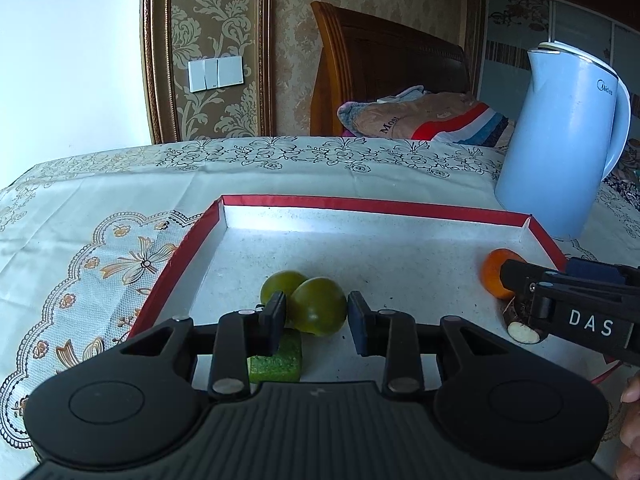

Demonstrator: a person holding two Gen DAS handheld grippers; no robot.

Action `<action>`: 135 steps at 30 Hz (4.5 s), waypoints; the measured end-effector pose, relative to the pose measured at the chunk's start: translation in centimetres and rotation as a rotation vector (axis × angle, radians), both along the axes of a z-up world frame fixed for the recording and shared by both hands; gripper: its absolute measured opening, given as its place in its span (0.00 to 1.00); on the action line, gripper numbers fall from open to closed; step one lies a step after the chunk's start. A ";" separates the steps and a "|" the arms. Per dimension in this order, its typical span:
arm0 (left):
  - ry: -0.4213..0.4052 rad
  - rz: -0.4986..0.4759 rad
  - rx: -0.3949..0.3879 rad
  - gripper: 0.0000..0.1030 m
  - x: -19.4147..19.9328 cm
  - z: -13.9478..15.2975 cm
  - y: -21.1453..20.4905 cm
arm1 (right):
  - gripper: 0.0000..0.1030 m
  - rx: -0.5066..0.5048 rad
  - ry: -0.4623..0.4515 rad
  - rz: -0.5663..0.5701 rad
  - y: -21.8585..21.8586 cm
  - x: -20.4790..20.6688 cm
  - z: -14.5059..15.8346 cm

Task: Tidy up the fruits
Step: 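Lower the lime and brown fruit into the tray and open both tools, then lift both open tools out of the tray toward the fruits beside it, then close the right tool on the dark cylinder chunk while the left tool nears a brown fruit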

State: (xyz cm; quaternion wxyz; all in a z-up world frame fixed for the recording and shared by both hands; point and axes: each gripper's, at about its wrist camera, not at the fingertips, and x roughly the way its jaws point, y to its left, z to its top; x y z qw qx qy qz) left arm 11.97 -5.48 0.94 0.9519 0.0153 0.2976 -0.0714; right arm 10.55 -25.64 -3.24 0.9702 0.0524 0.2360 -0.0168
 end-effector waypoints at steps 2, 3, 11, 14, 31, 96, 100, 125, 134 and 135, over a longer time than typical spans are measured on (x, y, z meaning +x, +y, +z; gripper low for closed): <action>-0.030 0.014 0.006 0.75 -0.4 0.1 0.0 | 0.72 0.009 -0.013 -0.001 -0.1 -0.3 0.2; -0.062 0.023 0.010 0.78 -0.8 0.3 0.1 | 0.77 0.012 -0.016 0.000 -0.1 -0.4 0.2; -0.087 0.024 0.025 0.78 -1.6 0.6 0.3 | 0.79 0.013 -0.017 -0.007 -0.2 -1.1 0.0; -0.091 0.029 0.026 0.78 -1.8 0.6 0.6 | 0.82 0.017 -0.026 -0.016 -0.3 -1.4 0.0; -0.138 0.024 0.008 0.79 -6.5 0.9 2.7 | 0.85 0.038 -0.064 -0.013 -0.9 -5.7 -0.3; -0.030 0.107 -0.094 0.79 -10.0 -0.4 8.1 | 0.37 0.017 0.091 0.331 5.6 -8.9 -2.5; -0.042 0.084 -0.091 0.79 -10.3 -0.3 7.8 | 0.38 -0.024 0.057 0.244 4.6 -9.3 -2.2; -0.012 -0.168 0.025 0.79 -13.8 -1.4 1.0 | 0.38 0.033 -0.002 0.088 0.7 -10.8 -2.0; 0.002 -0.210 0.053 0.79 -14.0 -1.8 -0.6 | 0.38 0.034 -0.002 0.085 0.8 -10.8 -2.0; 0.000 -0.208 0.064 0.79 -14.0 -1.9 -0.7 | 0.38 0.034 -0.002 0.085 0.8 -10.8 -2.0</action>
